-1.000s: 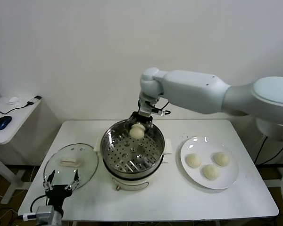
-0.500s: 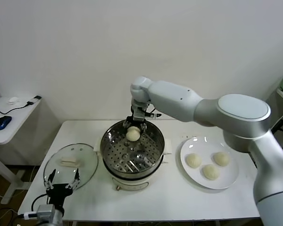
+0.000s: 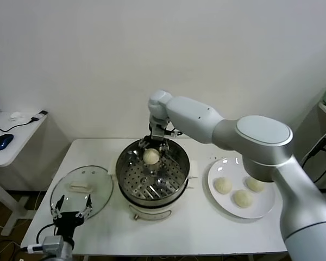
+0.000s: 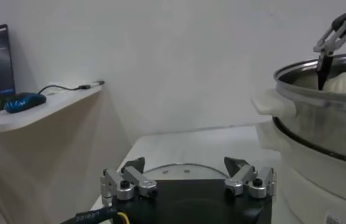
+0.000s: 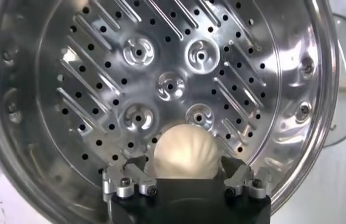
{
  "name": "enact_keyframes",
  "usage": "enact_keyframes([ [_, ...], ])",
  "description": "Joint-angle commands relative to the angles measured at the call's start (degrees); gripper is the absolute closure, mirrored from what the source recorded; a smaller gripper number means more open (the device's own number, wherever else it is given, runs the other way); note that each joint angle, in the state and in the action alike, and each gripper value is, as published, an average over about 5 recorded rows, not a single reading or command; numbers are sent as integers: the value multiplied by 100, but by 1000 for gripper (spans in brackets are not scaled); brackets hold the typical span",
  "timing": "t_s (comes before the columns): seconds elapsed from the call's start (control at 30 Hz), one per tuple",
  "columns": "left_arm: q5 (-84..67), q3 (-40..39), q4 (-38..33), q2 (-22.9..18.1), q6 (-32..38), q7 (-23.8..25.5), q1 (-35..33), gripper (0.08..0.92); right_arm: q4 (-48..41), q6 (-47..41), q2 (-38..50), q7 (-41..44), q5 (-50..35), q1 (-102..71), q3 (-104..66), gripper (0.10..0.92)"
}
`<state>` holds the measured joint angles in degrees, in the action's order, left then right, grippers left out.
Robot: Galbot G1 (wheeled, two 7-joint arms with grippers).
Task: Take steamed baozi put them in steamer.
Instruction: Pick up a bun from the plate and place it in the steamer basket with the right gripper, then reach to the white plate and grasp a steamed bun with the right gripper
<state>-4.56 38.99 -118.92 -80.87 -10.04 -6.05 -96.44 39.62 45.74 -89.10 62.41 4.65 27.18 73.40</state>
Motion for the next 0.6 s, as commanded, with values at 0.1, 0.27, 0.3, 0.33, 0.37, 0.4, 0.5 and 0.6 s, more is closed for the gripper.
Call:
enact_keyframes([
  [0.1, 5, 3, -33, -10, -7, 7, -8, 177, 1143, -890, 1095, 403, -2846, 1574, 1174, 202],
  [0.27, 12, -3, -71, -34, -14, 10, -15, 177, 2324, -2482, 2472, 330, -4116, 2584, 2617, 203],
  [0.3, 13, -8, -77, -37, -15, 10, -15, 177, 2548, -2832, 2794, 275, -4216, 2724, 2859, 203],
  [0.33, 13, -13, -80, -38, -15, 10, -13, 177, 2748, -3170, 3135, 218, -4293, 2851, 3100, 203],
  [0.37, 13, -19, -81, -38, -15, 9, -11, 177, 2898, -3380, 3397, 165, -4318, 2947, 3263, 203],
  [0.4, 14, -25, -80, -38, -13, 8, -7, 177, 3041, -3590, 3664, 87, -4302, 3017, 3433, 203],
  [0.5, 13, -36, -71, -36, -9, 5, 14, 177, 3414, -4212, 4265, -173, -4251, 3093, 3816, 203],
  [0.6, 13, -42, -63, -40, -5, 2, 31, 177, 3903, -5002, 4780, -526, -4316, 2966, 4084, 203],
])
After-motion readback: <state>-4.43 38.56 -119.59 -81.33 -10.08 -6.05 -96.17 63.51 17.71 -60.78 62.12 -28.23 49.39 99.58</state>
